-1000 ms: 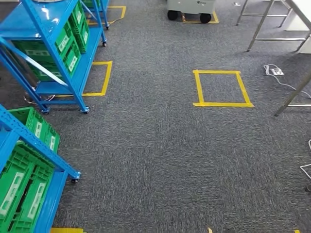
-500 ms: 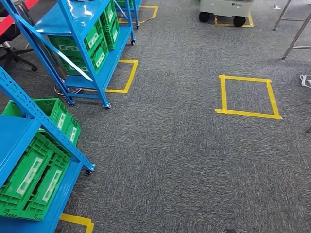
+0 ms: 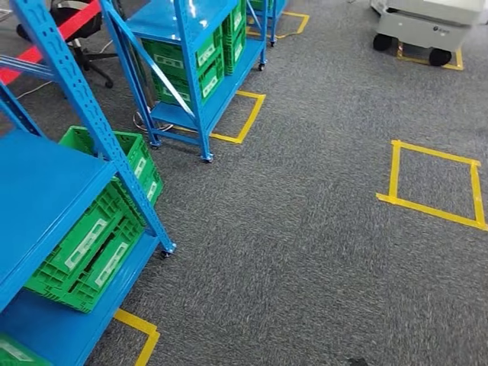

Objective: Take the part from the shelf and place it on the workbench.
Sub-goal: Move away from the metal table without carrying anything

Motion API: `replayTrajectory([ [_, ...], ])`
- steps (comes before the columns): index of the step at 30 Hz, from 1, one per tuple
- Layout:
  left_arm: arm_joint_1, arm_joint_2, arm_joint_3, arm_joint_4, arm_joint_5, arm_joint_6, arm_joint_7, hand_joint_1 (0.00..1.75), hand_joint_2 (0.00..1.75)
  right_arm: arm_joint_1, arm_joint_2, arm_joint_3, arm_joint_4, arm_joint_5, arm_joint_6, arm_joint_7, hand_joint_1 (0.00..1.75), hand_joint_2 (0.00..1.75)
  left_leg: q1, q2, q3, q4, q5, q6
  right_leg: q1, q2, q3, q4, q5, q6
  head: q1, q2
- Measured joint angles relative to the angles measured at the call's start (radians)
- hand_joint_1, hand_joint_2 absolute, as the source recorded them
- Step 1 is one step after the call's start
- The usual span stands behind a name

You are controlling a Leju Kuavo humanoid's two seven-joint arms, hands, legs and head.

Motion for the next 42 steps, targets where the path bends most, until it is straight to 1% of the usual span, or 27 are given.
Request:
replayTrajectory([
  [1,-0.002,-0.001,0.000,0.000,0.000,0.000,0.000,0.00,0.00,0.001,0.000,0.000,0.000,0.000,0.000,0.000,0.00,0.00,0.001,-0.013,-0.001,0.000,0.000,0.001,-0.002,0.028,-0.035,0.071,-0.032,0.003,0.003,0.000],
  [2,-0.004,-0.001,0.000,0.000,0.000,0.000,0.000,0.00,0.00,0.003,0.000,0.000,0.000,0.000,0.000,0.000,0.00,0.00,0.001,-0.026,-0.002,0.000,0.000,0.002,-0.003,0.041,-0.070,0.138,-0.057,0.005,0.004,0.000],
  [3,-0.004,-0.002,0.000,0.000,0.000,0.000,0.000,0.00,0.00,0.005,0.000,0.000,0.000,0.000,0.000,0.001,0.00,0.00,0.001,-0.040,-0.001,0.001,0.000,0.002,-0.004,0.047,-0.095,0.181,-0.064,0.006,0.004,0.000],
  [4,-0.003,-0.003,0.001,0.000,0.000,0.000,0.000,0.00,0.00,0.007,0.000,0.000,0.000,0.000,0.000,0.001,0.00,0.00,0.001,-0.055,0.000,0.001,0.000,0.002,-0.005,0.049,-0.104,0.186,-0.051,0.007,0.004,0.000],
  [6,-0.001,-0.004,0.001,0.001,0.000,0.000,0.000,0.00,0.00,0.008,0.000,0.000,0.000,0.000,0.000,0.002,0.00,0.00,0.003,-0.084,0.006,0.002,-0.002,-0.002,-0.010,0.061,-0.068,0.083,0.029,0.010,0.004,0.000],
  [8,-0.002,-0.004,0.003,0.001,0.000,0.000,0.000,0.00,0.00,0.008,-0.001,0.001,0.001,0.000,0.000,0.001,0.00,0.00,0.003,-0.109,0.007,0.007,-0.006,-0.012,-0.018,0.108,-0.013,-0.045,0.083,0.010,0.004,0.000],
  [10,-0.004,-0.003,0.006,0.001,0.000,-0.001,0.000,0.00,0.00,0.007,-0.001,0.001,0.001,0.001,0.000,0.001,0.00,0.00,0.005,-0.132,0.000,0.010,-0.004,-0.025,-0.020,0.137,0.011,-0.089,0.084,0.002,0.004,0.000],
  [12,0.000,-0.003,0.008,0.001,0.000,-0.001,0.001,0.00,0.00,0.004,0.000,0.002,0.001,0.003,0.000,0.002,0.00,0.00,0.009,-0.148,-0.007,0.012,-0.002,-0.036,-0.018,0.118,0.018,-0.093,0.086,-0.012,0.004,0.000],
  [14,0.002,-0.002,0.008,0.002,-0.001,-0.002,0.001,0.00,0.00,0.004,0.000,0.003,0.001,0.006,-0.001,0.003,0.00,0.00,0.007,-0.109,-0.026,0.047,-0.025,-0.046,-0.019,0.093,0.022,-0.097,0.089,-0.025,-0.001,0.000],
  [16,-0.002,-0.002,0.008,0.002,-0.001,-0.002,0.001,0.00,0.00,0.007,0.000,0.004,0.001,0.009,-0.001,0.003,0.00,0.00,0.006,-0.046,-0.083,0.161,-0.082,-0.056,-0.016,0.063,0.025,-0.099,0.086,-0.035,-0.007,0.000],
  [18,-0.006,-0.003,0.009,0.002,-0.001,-0.002,0.001,0.00,0.00,0.010,0.000,0.006,0.001,0.012,-0.002,0.003,0.00,0.00,0.009,-0.024,-0.144,0.282,-0.124,-0.060,-0.011,0.031,0.027,-0.098,0.082,-0.040,-0.008,0.000],
  [19,-0.004,-0.004,0.009,0.002,-0.001,-0.003,0.001,0.00,0.00,0.010,0.000,0.007,0.001,0.013,-0.002,0.004,0.00,0.00,0.010,-0.021,-0.154,0.300,-0.119,-0.059,-0.009,0.016,0.029,-0.098,0.079,-0.041,-0.008,0.000],
  [20,-0.002,-0.004,0.009,0.002,-0.001,-0.003,0.001,0.00,0.00,0.009,0.000,0.007,0.001,0.014,-0.002,0.004,0.00,0.00,0.010,-0.019,-0.144,0.278,-0.096,-0.055,-0.006,0.004,0.032,-0.098,0.076,-0.042,-0.008,0.000],
  [21,-0.001,-0.004,0.009,0.002,-0.001,-0.003,0.001,0.00,0.00,0.009,0.000,0.008,0.001,0.015,-0.002,0.004,0.00,0.00,0.008,-0.011,-0.115,0.222,-0.059,-0.048,-0.004,-0.009,0.037,-0.099,0.073,-0.042,-0.008,0.000],
  [23,-0.002,-0.001,0.009,0.002,-0.001,-0.004,0.001,0.00,0.00,0.008,0.001,0.012,0.001,0.017,-0.003,0.005,0.00,0.00,-0.004,0.033,-0.046,0.089,-0.008,-0.027,0.002,-0.033,0.045,-0.099,0.064,-0.039,-0.008,0.000],
  [25,-0.006,0.001,0.009,0.002,-0.001,-0.005,0.001,0.00,0.00,0.007,0.003,0.015,0.001,0.018,-0.003,0.006,0.00,0.00,-0.016,0.062,-0.016,0.028,-0.004,-0.013,0.006,-0.057,0.047,-0.100,0.056,-0.031,-0.008,0.000],
  [27,-0.003,0.002,0.009,0.002,-0.002,-0.005,0.001,0.00,0.00,0.002,0.003,0.016,0.001,0.020,-0.004,0.007,0.00,0.00,-0.015,0.043,-0.014,0.018,-0.004,-0.009,0.008,-0.078,0.054,-0.104,0.050,-0.022,-0.009,0.000],
  [28,0.000,0.001,0.009,0.002,-0.002,-0.006,0.001,0.00,0.00,0.000,0.002,0.016,0.000,0.022,-0.004,0.008,0.00,0.00,-0.012,0.032,-0.010,0.011,0.000,-0.006,0.008,-0.068,0.057,-0.100,0.044,-0.018,-0.008,0.000],
  [29,0.002,0.001,0.009,0.002,-0.002,-0.006,0.001,0.00,0.00,-0.002,0.001,0.017,0.000,0.024,-0.005,0.009,0.00,0.00,-0.008,0.022,-0.007,0.003,0.004,-0.003,0.007,-0.043,0.050,-0.081,0.031,-0.013,-0.005,0.000],
  [31,-0.001,-0.001,0.009,0.002,-0.004,-0.007,0.002,0.00,0.00,-0.003,-0.001,0.019,0.000,0.029,-0.007,0.009,0.00,0.00,-0.002,-0.003,-0.005,-0.005,0.010,0.002,0.001,0.023,-0.003,0.025,-0.021,-0.004,0.000,0.000],
  [33,-0.004,-0.002,0.009,0.003,-0.005,-0.007,0.002,0.00,0.00,0.001,-0.002,0.023,0.000,0.034,-0.008,0.011,0.00,0.00,-0.001,-0.032,-0.005,-0.004,0.010,0.004,-0.005,0.048,-0.077,0.157,-0.068,0.003,0.002,0.000],
  [34,-0.004,-0.002,0.009,0.003,-0.005,-0.007,0.002,0.00,0.00,0.002,-0.002,0.024,0.000,0.038,-0.009,0.012,0.00,0.00,0.000,-0.046,-0.005,-0.004,0.009,0.004,-0.008,0.050,-0.098,0.185,-0.065,0.007,0.002,0.000],
  [35,-0.002,-0.003,0.009,0.003,-0.005,-0.007,0.002,0.00,0.00,0.004,-0.003,0.026,0.000,0.042,-0.010,0.013,0.00,0.00,0.002,-0.061,-0.003,-0.003,0.008,0.001,-0.011,0.051,-0.100,0.172,-0.041,0.011,0.002,0.000],
  [36,-0.001,-0.003,0.009,0.003,-0.005,-0.007,0.002,0.00,0.00,0.005,-0.003,0.028,0.000,0.046,-0.011,0.014,0.00,0.00,0.005,-0.075,-0.001,-0.001,0.006,-0.003,-0.015,0.056,-0.084,0.122,0.000,0.016,0.002,0.000],
  [38,-0.002,-0.003,0.009,0.003,-0.005,-0.007,0.003,0.00,0.00,0.005,-0.003,0.034,0.000,0.051,-0.012,0.016,0.00,0.00,0.009,-0.103,-0.001,0.009,-0.001,-0.016,-0.027,0.096,-0.031,-0.012,0.070,0.024,0.002,0.000],
  [40,-0.003,-0.002,0.009,0.003,-0.006,-0.007,0.003,0.00,0.00,0.005,-0.003,0.039,0.001,0.054,-0.013,0.017,0.00,0.00,0.011,-0.127,-0.010,0.019,-0.003,-0.032,-0.032,0.128,0.001,-0.075,0.085,0.017,0.002,0.000],
  [42,0.000,-0.001,0.009,0.003,-0.008,-0.007,0.004,0.00,0.00,0.003,-0.003,0.043,0.001,0.058,-0.013,0.019,0.00,0.00,0.014,-0.148,-0.018,0.020,0.001,-0.044,-0.028,0.116,0.007,-0.077,0.082,-0.001,0.001,0.000],
])
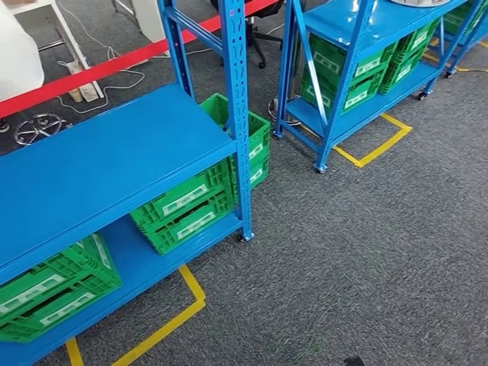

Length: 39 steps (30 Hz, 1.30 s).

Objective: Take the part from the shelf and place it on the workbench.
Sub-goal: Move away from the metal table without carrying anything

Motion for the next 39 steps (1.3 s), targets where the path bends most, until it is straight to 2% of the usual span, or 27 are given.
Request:
replayTrajectory([
  [1,0.003,0.000,0.000,0.000,-0.001,0.001,0.000,0.00,0.00,-0.001,0.000,0.002,0.000,0.002,0.000,0.001,0.00,0.00,0.000,0.008,-0.003,0.004,-0.002,-0.005,0.001,-0.011,0.001,-0.001,0.001,-0.008,0.000,0.000],
  [3,0.003,0.000,0.000,0.000,-0.004,0.003,0.001,0.00,0.00,-0.001,0.001,0.006,0.000,0.006,0.000,0.003,0.00,0.00,-0.001,0.060,-0.028,0.054,-0.032,-0.014,0.001,-0.036,0.005,-0.004,0.003,-0.023,-0.008,0.000],
  [4,0.000,0.000,0.000,0.001,-0.006,0.004,0.001,0.00,0.00,0.000,0.001,0.007,0.000,0.007,0.000,0.004,0.00,0.00,-0.002,0.094,-0.055,0.109,-0.060,-0.017,0.004,-0.050,0.006,-0.004,0.001,-0.029,-0.012,0.000],
  [5,-0.003,0.000,0.000,0.001,-0.007,0.004,0.002,0.00,0.00,0.001,0.001,0.007,0.000,0.008,0.000,0.005,0.00,0.00,-0.001,0.113,-0.089,0.177,-0.091,-0.020,0.006,-0.065,0.007,-0.004,-0.001,-0.033,-0.015,0.000],
  [6,-0.005,-0.001,0.000,0.001,-0.007,0.004,0.002,0.00,0.00,0.003,0.000,0.008,0.000,0.009,-0.001,0.006,0.00,0.00,0.000,0.122,-0.121,0.239,-0.113,-0.021,0.009,-0.080,0.008,-0.004,-0.003,-0.035,-0.015,0.000],
  [7,-0.004,-0.002,0.000,0.001,-0.008,0.004,0.002,0.00,0.00,0.003,0.000,0.009,0.000,0.010,-0.001,0.007,0.00,0.00,0.000,0.125,-0.141,0.277,-0.119,-0.020,0.011,-0.095,0.010,-0.004,-0.006,-0.037,-0.015,0.000],
  [8,-0.002,-0.002,0.000,0.001,-0.008,0.004,0.003,0.00,0.00,0.003,0.000,0.010,0.000,0.011,-0.001,0.008,0.00,0.00,0.000,0.127,-0.142,0.279,-0.106,-0.018,0.013,-0.108,0.013,-0.004,-0.008,-0.037,-0.015,0.000],
  [10,0.001,-0.002,0.000,0.001,-0.007,0.005,0.004,0.00,0.00,0.002,0.001,0.013,0.000,0.012,-0.001,0.009,0.00,0.00,-0.005,0.145,-0.090,0.178,-0.039,-0.005,0.016,-0.131,0.021,-0.004,-0.015,-0.037,-0.015,0.000],
  [11,0.000,0.000,0.000,0.001,-0.007,0.005,0.004,0.00,0.00,0.001,0.001,0.015,0.000,0.012,-0.001,0.009,0.00,0.00,-0.013,0.174,-0.056,0.112,-0.015,0.005,0.019,-0.143,0.025,-0.004,-0.019,-0.034,-0.015,0.000],
  [13,-0.004,0.001,0.000,0.001,-0.006,0.006,0.003,0.00,0.00,0.001,0.002,0.016,0.000,0.012,-0.001,0.009,0.00,0.00,-0.028,0.218,-0.014,0.028,0.001,0.021,0.024,-0.167,0.031,-0.005,-0.028,-0.026,-0.014,0.000],
  [14,-0.006,0.002,0.001,0.001,-0.006,0.006,0.003,0.00,0.00,0.000,0.003,0.017,0.000,0.012,-0.001,0.009,0.00,0.00,-0.033,0.224,-0.012,0.018,-0.005,0.024,0.026,-0.180,0.034,-0.007,-0.031,-0.021,-0.014,0.000],
  [16,-0.002,0.002,0.002,0.001,-0.005,0.006,0.003,0.00,0.00,-0.005,0.002,0.020,0.000,0.012,-0.001,0.010,0.00,0.00,-0.031,0.199,-0.009,0.006,-0.001,0.030,0.026,-0.193,0.044,-0.013,-0.036,-0.013,-0.014,0.000],
  [18,0.000,0.002,0.002,0.001,-0.004,0.006,0.002,0.00,0.00,-0.007,0.002,0.022,-0.001,0.012,-0.001,0.010,0.00,0.00,-0.024,0.173,-0.001,-0.009,0.007,0.039,0.023,-0.143,0.031,0.024,-0.063,-0.006,-0.012,0.000],
  [20,-0.004,0.000,0.002,0.001,-0.004,0.006,0.001,0.00,0.00,-0.005,0.001,0.024,-0.001,0.013,-0.001,0.009,0.00,0.00,-0.020,0.145,0.002,-0.014,0.009,0.045,0.020,-0.081,-0.029,0.142,-0.119,-0.002,-0.008,0.000],
  [22,-0.006,-0.001,0.002,0.001,-0.002,0.006,-0.001,0.00,0.00,-0.002,0.000,0.025,-0.001,0.013,-0.001,0.009,0.00,0.00,-0.020,0.114,0.003,-0.014,0.008,0.047,0.018,-0.067,-0.095,0.254,-0.151,0.002,-0.006,0.000],
  [23,-0.005,-0.002,0.003,0.001,0.000,0.006,-0.003,0.00,0.00,-0.001,0.000,0.025,-0.001,0.013,-0.001,0.009,0.00,0.00,-0.019,0.098,0.005,-0.013,0.007,0.046,0.018,-0.065,-0.109,0.264,-0.137,0.004,-0.006,0.000],
  [24,-0.004,-0.002,0.005,0.001,0.003,0.007,-0.005,0.00,0.00,0.000,0.000,0.025,-0.001,0.013,-0.001,0.008,0.00,0.00,-0.018,0.083,0.007,-0.012,0.006,0.045,0.016,-0.063,-0.104,0.234,-0.104,0.006,-0.006,0.000],
  [25,-0.003,-0.003,0.006,0.001,0.005,0.008,-0.007,0.00,0.00,0.001,0.000,0.025,-0.001,0.013,-0.002,0.008,0.00,0.00,-0.016,0.068,0.010,-0.011,0.004,0.041,0.013,-0.055,-0.082,0.171,-0.059,0.008,-0.006,0.000],
  [27,-0.004,-0.002,0.007,0.001,0.009,0.010,-0.010,0.00,0.00,0.001,0.000,0.025,0.000,0.014,-0.002,0.007,0.00,0.00,-0.015,0.042,0.010,-0.004,-0.001,0.031,0.006,-0.011,-0.031,0.050,-0.003,0.009,-0.006,0.000],
  [29,-0.005,-0.001,0.009,0.001,0.010,0.013,-0.011,0.00,0.00,0.001,0.000,0.026,0.000,0.014,-0.003,0.005,0.00,0.00,-0.013,0.019,0.002,0.001,0.000,0.018,0.004,0.015,-0.009,0.006,0.002,0.000,-0.006,0.000],
  [30,-0.003,-0.001,0.010,0.001,0.010,0.015,-0.011,0.00,0.00,0.000,0.000,0.026,0.000,0.014,-0.004,0.004,0.00,0.00,-0.012,0.007,-0.002,0.002,0.002,0.012,0.006,0.006,-0.006,0.002,0.003,-0.007,-0.006,0.000],
  [31,0.000,-0.001,0.011,0.001,0.010,0.019,-0.012,0.00,0.00,0.000,0.000,0.026,0.000,0.014,-0.004,0.004,0.00,0.00,-0.010,0.004,-0.004,0.002,0.003,0.007,0.007,-0.005,-0.004,0.001,0.005,-0.014,-0.006,0.000],
  [33,0.003,0.000,0.013,0.001,0.010,0.026,-0.012,0.00,0.00,-0.001,0.001,0.027,0.000,0.015,-0.005,0.003,0.00,0.00,-0.010,0.043,-0.020,0.033,-0.017,-0.003,0.006,-0.027,0.000,-0.002,0.007,-0.026,-0.011,0.000],
  [35,-0.002,0.000,0.014,0.001,0.009,0.030,-0.012,0.00,0.00,0.002,0.000,0.027,0.000,0.016,-0.006,0.001,0.00,0.00,-0.011,0.103,-0.073,0.140,-0.070,-0.011,0.008,-0.054,0.004,-0.003,0.004,-0.037,-0.016,0.000],
  [37,-0.006,0.000,0.014,0.001,0.008,0.032,-0.011,0.00,0.00,0.005,0.000,0.028,0.000,0.017,-0.006,0.001,0.00,0.00,-0.007,0.122,-0.137,0.264,-0.114,-0.015,0.012,-0.084,0.008,-0.003,-0.001,-0.042,-0.017,0.000],
  [38,-0.005,0.000,0.014,0.001,0.008,0.032,-0.010,0.00,0.00,0.005,0.000,0.028,0.000,0.018,-0.006,0.001,0.00,0.00,-0.006,0.125,-0.150,0.288,-0.112,-0.015,0.013,-0.098,0.010,-0.003,-0.004,-0.044,-0.017,0.000],
  [39,-0.002,0.000,0.014,0.001,0.007,0.032,-0.009,0.00,0.00,0.005,0.000,0.028,0.000,0.018,-0.006,0.001,0.00,0.00,-0.005,0.126,-0.145,0.275,-0.091,-0.013,0.014,-0.110,0.014,-0.003,-0.007,-0.044,-0.017,0.000],
])
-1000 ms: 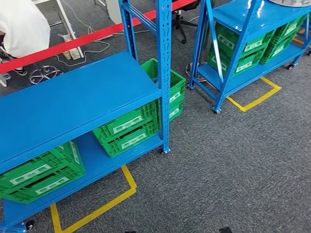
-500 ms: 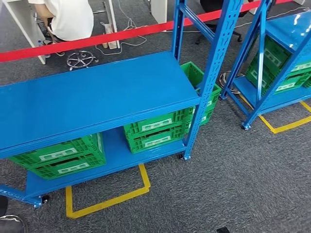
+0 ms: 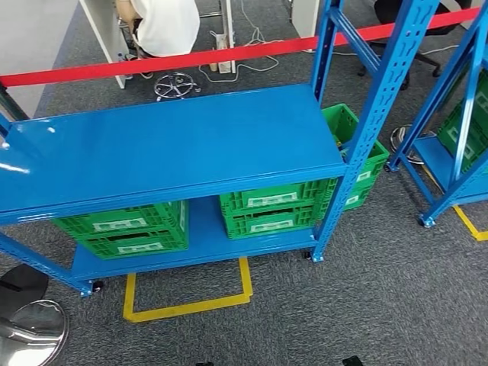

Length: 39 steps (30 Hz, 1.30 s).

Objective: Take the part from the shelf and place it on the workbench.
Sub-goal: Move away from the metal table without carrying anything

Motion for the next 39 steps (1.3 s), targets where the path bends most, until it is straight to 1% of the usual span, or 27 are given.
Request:
replayTrajectory([
  [1,0.002,0.000,0.000,0.000,-0.001,0.000,0.000,0.00,0.00,-0.001,0.000,0.000,0.000,0.000,0.000,0.000,0.00,0.00,-0.001,0.005,0.024,-0.048,0.034,0.004,0.001,-0.012,0.005,0.000,-0.004,0.000,0.000,0.000],
  [2,0.003,0.000,0.000,0.000,-0.002,0.000,0.000,0.00,0.00,-0.002,0.000,0.001,0.000,0.001,0.000,0.000,0.00,0.00,-0.004,0.021,0.058,-0.114,0.069,0.011,0.002,-0.023,0.009,0.000,-0.007,0.002,0.000,0.000],
  [3,0.002,0.001,0.000,0.000,-0.003,0.000,0.000,0.00,0.00,-0.002,0.000,0.001,0.000,0.000,0.000,-0.001,0.00,0.00,-0.009,0.037,0.092,-0.178,0.090,0.017,0.004,-0.032,0.010,0.000,-0.013,0.006,0.000,0.000],
  [4,0.000,0.002,0.000,0.000,-0.005,0.002,0.000,0.00,0.00,-0.003,0.000,0.001,0.000,-0.001,0.000,-0.002,0.00,0.00,-0.014,0.052,0.118,-0.226,0.100,0.023,0.006,-0.040,0.011,0.000,-0.018,0.011,0.000,0.000],
  [5,0.000,0.003,0.000,0.000,-0.006,0.004,0.001,0.00,0.00,-0.005,0.000,0.001,0.000,-0.005,-0.001,-0.002,0.00,0.00,-0.019,0.061,0.131,-0.252,0.099,0.027,0.008,-0.047,0.011,-0.002,-0.021,0.016,0.000,0.000],
  [6,0.001,0.004,0.000,0.000,-0.007,0.008,0.002,0.00,0.00,-0.008,0.000,0.001,0.000,-0.010,-0.002,-0.002,0.00,0.00,-0.020,0.060,0.137,-0.263,0.094,0.025,0.010,-0.052,0.012,-0.003,-0.026,0.016,0.001,0.000],
  [9,0.010,0.005,0.000,0.000,-0.012,0.017,0.008,0.00,0.00,-0.014,0.000,-0.002,0.000,-0.025,-0.005,0.004,0.00,0.00,-0.019,0.055,0.140,-0.270,0.097,0.016,0.012,-0.057,0.018,-0.008,-0.027,0.005,0.003,0.000],
  [10,0.011,0.005,0.000,0.000,-0.013,0.019,0.010,0.00,0.00,-0.014,0.001,-0.002,0.000,-0.028,-0.007,0.007,0.00,0.00,-0.019,0.055,0.140,-0.269,0.095,0.018,0.012,-0.057,0.020,-0.011,-0.025,0.005,0.004,0.000],
  [13,0.009,0.005,0.000,0.000,-0.015,0.020,0.015,0.00,0.00,-0.013,0.002,-0.004,0.000,-0.033,-0.013,0.016,0.00,0.00,-0.019,0.055,0.142,-0.269,0.091,0.025,0.012,-0.056,0.025,-0.019,-0.023,0.011,0.004,0.000],
  [18,0.007,0.004,0.000,0.000,-0.016,0.025,0.020,0.00,0.00,-0.013,0.002,-0.010,0.000,-0.042,-0.020,0.023,0.00,0.00,-0.019,0.056,0.144,-0.269,0.087,0.031,0.012,-0.054,0.029,-0.025,-0.022,0.017,0.005,0.000],
  [22,0.007,0.004,0.000,0.000,-0.016,0.027,0.024,0.00,0.00,-0.013,0.003,-0.019,0.000,-0.050,-0.021,0.028,0.00,0.00,-0.019,0.056,0.144,-0.269,0.087,0.031,0.011,-0.054,0.030,-0.025,-0.022,0.020,0.004,0.000],
  [27,0.007,0.005,0.000,0.000,-0.017,0.027,0.029,0.00,0.00,-0.013,0.003,-0.027,0.000,-0.054,-0.019,0.029,0.00,0.00,-0.019,0.056,0.146,-0.269,0.087,0.031,0.011,-0.054,0.031,-0.025,-0.022,0.021,0.004,0.000],
  [37,0.007,0.004,0.001,0.000,-0.016,0.019,0.036,0.00,0.00,-0.013,0.003,-0.028,0.000,-0.046,0.000,-0.015,0.00,0.00,-0.018,0.056,0.148,-0.270,0.087,0.031,0.012,-0.054,0.033,-0.025,-0.024,0.022,0.004,0.000],
  [38,0.007,0.005,0.001,0.000,-0.016,0.017,0.036,0.00,0.00,-0.013,0.003,-0.028,0.000,-0.043,0.000,-0.017,0.00,0.00,-0.018,0.056,0.148,-0.268,0.085,0.032,0.011,-0.054,0.033,-0.027,-0.024,0.023,0.004,0.000],
  [39,0.008,0.005,0.001,0.000,-0.016,0.015,0.036,0.00,0.00,-0.013,0.003,-0.027,0.000,-0.036,-0.001,-0.019,0.00,0.00,-0.020,0.056,0.147,-0.268,0.083,0.036,0.010,-0.056,0.037,-0.029,-0.022,0.026,0.004,0.000],
])
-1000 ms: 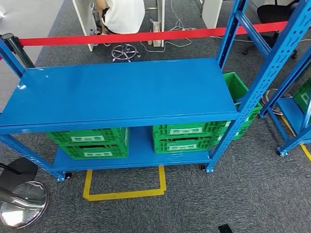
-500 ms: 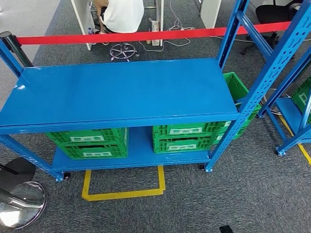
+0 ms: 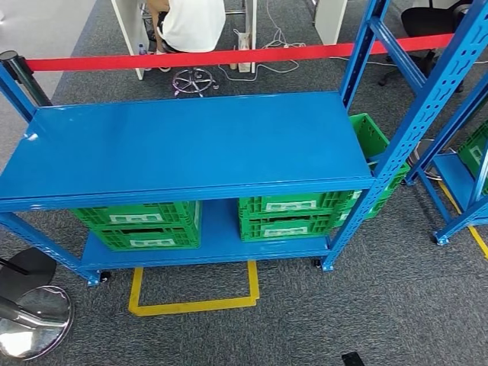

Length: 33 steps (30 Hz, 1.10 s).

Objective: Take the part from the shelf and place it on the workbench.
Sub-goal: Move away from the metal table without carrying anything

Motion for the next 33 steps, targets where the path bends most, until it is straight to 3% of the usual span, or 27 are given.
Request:
replayTrajectory([
  [3,0.002,0.002,0.000,0.000,0.000,-0.003,0.001,0.00,0.00,-0.002,0.000,0.009,-0.001,0.026,-0.002,0.000,0.00,0.00,-0.002,-0.009,0.007,-0.019,0.005,0.019,-0.003,-0.002,0.017,-0.010,0.002,0.012,-0.001,0.000],
  [5,0.000,0.002,0.001,0.000,0.000,-0.005,0.002,0.00,0.00,-0.003,-0.001,0.016,-0.001,0.036,-0.002,0.001,0.00,0.00,0.005,-0.025,0.023,-0.047,0.019,0.027,-0.004,0.040,-0.001,0.030,-0.026,0.015,0.002,0.000],
  [7,-0.004,0.001,0.000,0.000,0.000,-0.006,0.002,0.00,0.00,0.000,-0.002,0.020,-0.001,0.039,-0.002,0.002,0.00,0.00,0.009,-0.045,0.028,-0.056,0.024,0.030,-0.008,0.088,-0.067,0.157,-0.085,0.018,0.005,0.000],
  [8,-0.006,0.001,0.001,0.000,0.000,-0.007,0.002,0.00,0.00,0.001,-0.002,0.022,-0.001,0.040,-0.001,0.003,0.00,0.00,0.010,-0.058,0.027,-0.056,0.024,0.030,-0.010,0.096,-0.104,0.225,-0.108,0.020,0.006,0.000],
  [9,-0.007,0.000,0.001,0.000,0.000,-0.007,0.002,0.00,0.00,0.003,-0.002,0.023,-0.001,0.040,-0.001,0.005,0.00,0.00,0.010,-0.072,0.028,-0.055,0.023,0.028,-0.012,0.099,-0.132,0.268,-0.114,0.023,0.007,0.000],
  [10,-0.006,-0.001,0.001,0.000,0.000,-0.008,0.002,0.00,0.00,0.005,-0.002,0.024,-0.001,0.040,-0.001,0.006,0.00,0.00,0.011,-0.086,0.029,-0.055,0.023,0.025,-0.014,0.100,-0.142,0.272,-0.099,0.026,0.007,0.000],
  [12,-0.004,-0.003,0.001,0.000,0.000,-0.008,0.002,0.00,0.00,0.006,-0.003,0.025,-0.001,0.040,-0.001,0.007,0.00,0.00,0.016,-0.116,0.032,-0.047,0.018,0.013,-0.024,0.116,-0.105,0.168,-0.020,0.035,0.007,0.000],
  [13,-0.003,-0.001,0.001,0.000,0.000,-0.009,0.002,0.00,0.00,0.007,-0.002,0.026,-0.001,0.040,-0.001,0.008,0.00,0.00,0.018,-0.130,0.029,-0.039,0.014,0.004,-0.030,0.142,-0.078,0.104,0.009,0.041,0.009,0.000],
  [14,-0.004,0.000,0.001,0.000,0.000,-0.009,0.002,0.00,0.00,0.006,-0.002,0.027,0.000,0.039,0.000,0.008,0.00,0.00,0.019,-0.143,0.024,-0.029,0.010,-0.005,-0.034,0.164,-0.058,0.056,0.026,0.040,0.010,0.000],
  [16,-0.004,0.003,0.001,0.000,-0.001,-0.008,0.002,0.00,0.00,0.006,0.000,0.028,0.001,0.038,0.002,0.008,0.00,0.00,0.021,-0.165,0.011,-0.016,0.010,-0.019,-0.033,0.186,-0.042,0.031,0.023,0.029,0.011,0.000],
  [18,0.000,0.002,0.001,0.000,-0.001,-0.007,0.002,0.00,0.00,0.005,0.000,0.028,0.001,0.036,0.002,0.010,0.00,0.00,0.026,-0.179,0.005,-0.013,0.011,-0.028,-0.029,0.162,-0.037,0.032,0.025,0.012,0.010,0.000],
  [20,0.002,0.002,0.001,0.000,-0.001,-0.007,0.002,0.00,0.00,0.005,0.000,0.028,0.001,0.036,0.002,0.010,0.00,0.00,0.027,-0.141,-0.016,0.028,-0.012,-0.036,-0.026,0.137,-0.034,0.030,0.027,-0.004,0.004,0.000],
  [22,-0.003,0.001,0.001,0.000,-0.002,-0.007,0.002,0.00,0.00,0.006,-0.001,0.028,0.001,0.036,0.002,0.010,0.00,0.00,0.025,-0.081,-0.078,0.149,-0.069,-0.040,-0.020,0.108,-0.031,0.030,0.023,-0.016,-0.004,0.000],
  [24,-0.005,-0.001,0.001,0.000,-0.002,-0.007,0.002,0.00,0.00,0.008,-0.002,0.028,0.001,0.035,0.002,0.010,0.00,0.00,0.026,-0.059,-0.143,0.271,-0.107,-0.039,-0.013,0.077,-0.029,0.030,0.018,-0.023,-0.004,0.000],
  [25,-0.003,-0.002,0.001,0.000,-0.002,-0.007,0.002,0.00,0.00,0.008,-0.002,0.028,0.001,0.035,0.002,0.010,0.00,0.00,0.026,-0.057,-0.153,0.288,-0.099,-0.036,-0.010,0.063,-0.026,0.030,0.014,-0.025,-0.004,0.000],
  [27,0.001,-0.003,0.001,0.000,-0.002,-0.007,0.002,0.00,0.00,0.007,-0.002,0.028,0.001,0.035,0.002,0.010,0.00,0.00,0.023,-0.046,-0.115,0.206,-0.035,-0.026,-0.007,0.038,-0.015,0.029,0.006,-0.025,-0.005,0.000],
  [29,-0.001,-0.002,0.001,0.000,-0.002,-0.006,0.002,0.00,0.00,0.006,-0.002,0.028,0.001,0.035,0.002,0.010,0.00,0.00,0.008,0.006,-0.048,0.079,0.015,-0.011,-0.004,0.016,-0.008,0.029,-0.006,-0.019,-0.005,0.000],
  [31,-0.006,0.000,0.001,0.000,-0.002,-0.006,0.002,0.00,0.00,0.005,-0.002,0.028,0.001,0.035,0.002,0.010,0.00,0.00,-0.008,0.042,-0.020,0.020,0.015,-0.001,-0.001,-0.007,-0.005,0.027,-0.016,-0.012,-0.005,0.000],
  [33,-0.005,0.002,0.001,0.000,-0.002,-0.006,0.002,0.00,0.00,0.001,-0.002,0.028,0.000,0.035,0.002,0.010,0.00,0.00,-0.008,0.021,-0.017,0.006,0.012,0.005,0.000,-0.032,0.008,0.024,-0.022,-0.005,-0.004,0.000],
])
